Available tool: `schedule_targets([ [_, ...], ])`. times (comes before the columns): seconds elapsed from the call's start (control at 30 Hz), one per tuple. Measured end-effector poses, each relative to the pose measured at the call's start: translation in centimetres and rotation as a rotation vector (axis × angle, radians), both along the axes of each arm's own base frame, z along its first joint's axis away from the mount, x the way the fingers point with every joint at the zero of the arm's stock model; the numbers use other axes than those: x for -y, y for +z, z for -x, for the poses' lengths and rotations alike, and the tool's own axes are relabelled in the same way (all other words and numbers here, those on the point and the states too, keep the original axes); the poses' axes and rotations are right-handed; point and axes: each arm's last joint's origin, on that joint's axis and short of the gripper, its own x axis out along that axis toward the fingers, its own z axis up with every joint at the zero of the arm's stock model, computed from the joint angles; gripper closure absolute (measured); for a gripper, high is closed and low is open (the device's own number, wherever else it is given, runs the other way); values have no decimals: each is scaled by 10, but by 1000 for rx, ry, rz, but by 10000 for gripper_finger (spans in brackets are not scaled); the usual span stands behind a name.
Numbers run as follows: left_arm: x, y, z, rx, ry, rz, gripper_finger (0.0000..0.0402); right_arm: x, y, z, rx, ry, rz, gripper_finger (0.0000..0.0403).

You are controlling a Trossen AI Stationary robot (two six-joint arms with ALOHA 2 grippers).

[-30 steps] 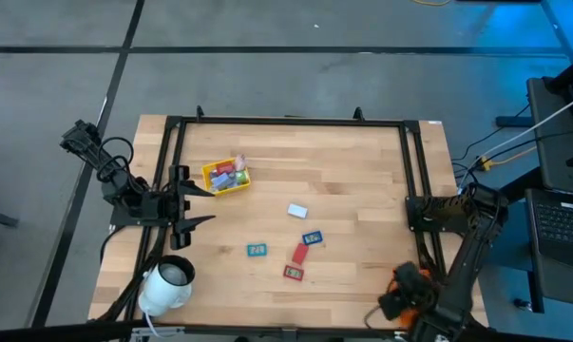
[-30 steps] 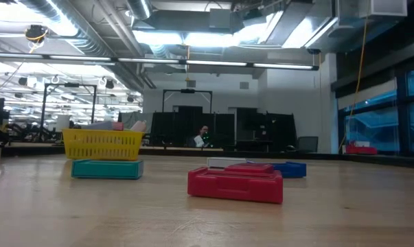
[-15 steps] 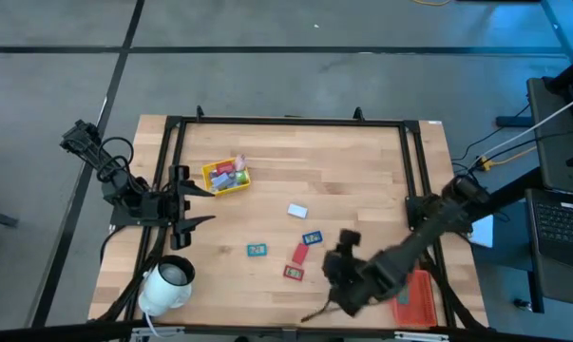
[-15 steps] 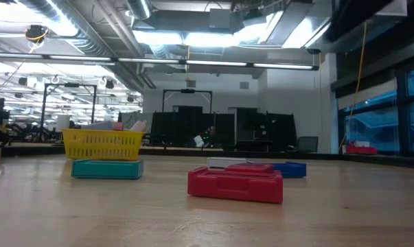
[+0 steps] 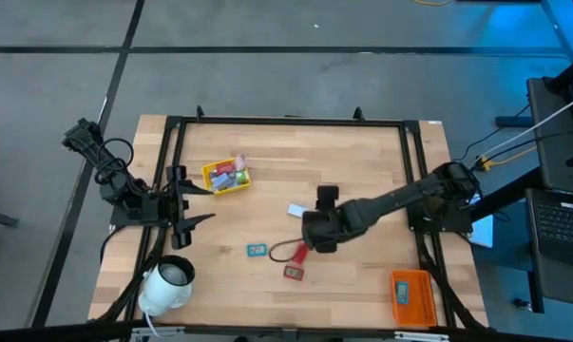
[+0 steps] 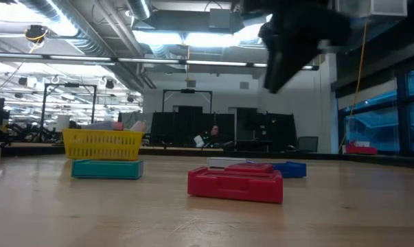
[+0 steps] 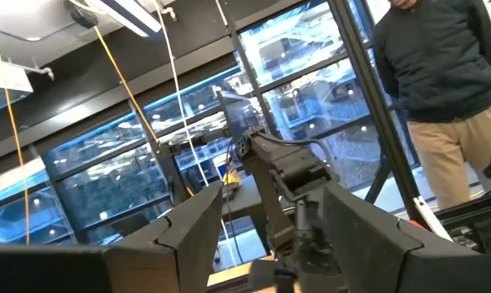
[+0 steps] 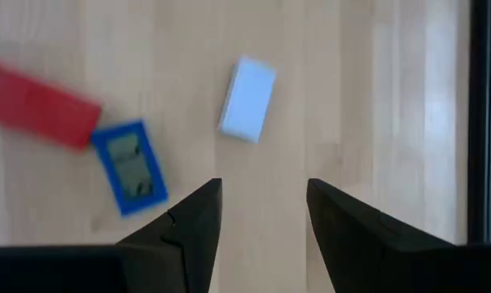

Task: Pick & Place Office items
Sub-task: Put the dark blue digital timer into the orange bin

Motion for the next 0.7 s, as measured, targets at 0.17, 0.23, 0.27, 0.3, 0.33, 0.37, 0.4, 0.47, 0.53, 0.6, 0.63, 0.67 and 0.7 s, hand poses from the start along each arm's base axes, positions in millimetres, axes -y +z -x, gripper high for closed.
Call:
schedule_targets([
  [0.17, 1, 0, 1, -7, 14, -5, 190, 7, 0, -11, 8, 76, -98, 217],
  [0.23, 1, 0, 1, -8, 16, -4, 191, 10, -5, -16, -12, 102, -163, 217],
  [0.27, 1, 0, 1, -9, 17, -4, 191, 12, -8, -18, -28, 100, -189, 217],
  [0.3, 1, 0, 1, -11, 20, -2, 191, 15, -13, -20, -50, 94, -216, 217],
  [0.33, 1, 0, 2, -11, 20, -2, 190, 18, -17, -23, -67, 91, -255, 217],
  [0.37, 2, 0, 2, -13, 20, -1, 190, 21, -22, -26, -85, 88, -294, 217],
  [0.4, 2, -1, 2, -15, 18, -2, 189, 25, -27, -28, -109, 83, -332, 217],
  [0.47, 3, -1, 3, -14, 13, -2, 188, 30, -36, -32, -146, 84, -394, 218],
  [0.53, 3, -1, 3, -14, 8, -2, 187, 34, -41, -35, -171, 99, -443, 218],
  [0.6, 4, -1, 4, -16, 8, -3, 188, 35, -46, -37, -182, 110, -478, 218],
  [0.63, 4, -1, 4, -19, 15, -3, 189, 34, -49, -38, -190, 119, -490, 218],
  [0.67, 4, -1, 4, -22, 25, -4, 189, 34, -52, -39, -204, 123, -497, 218],
  [0.7, 4, -1, 4, -26, 37, -5, 189, 33, -54, -39, -214, 128, -507, 218],
])
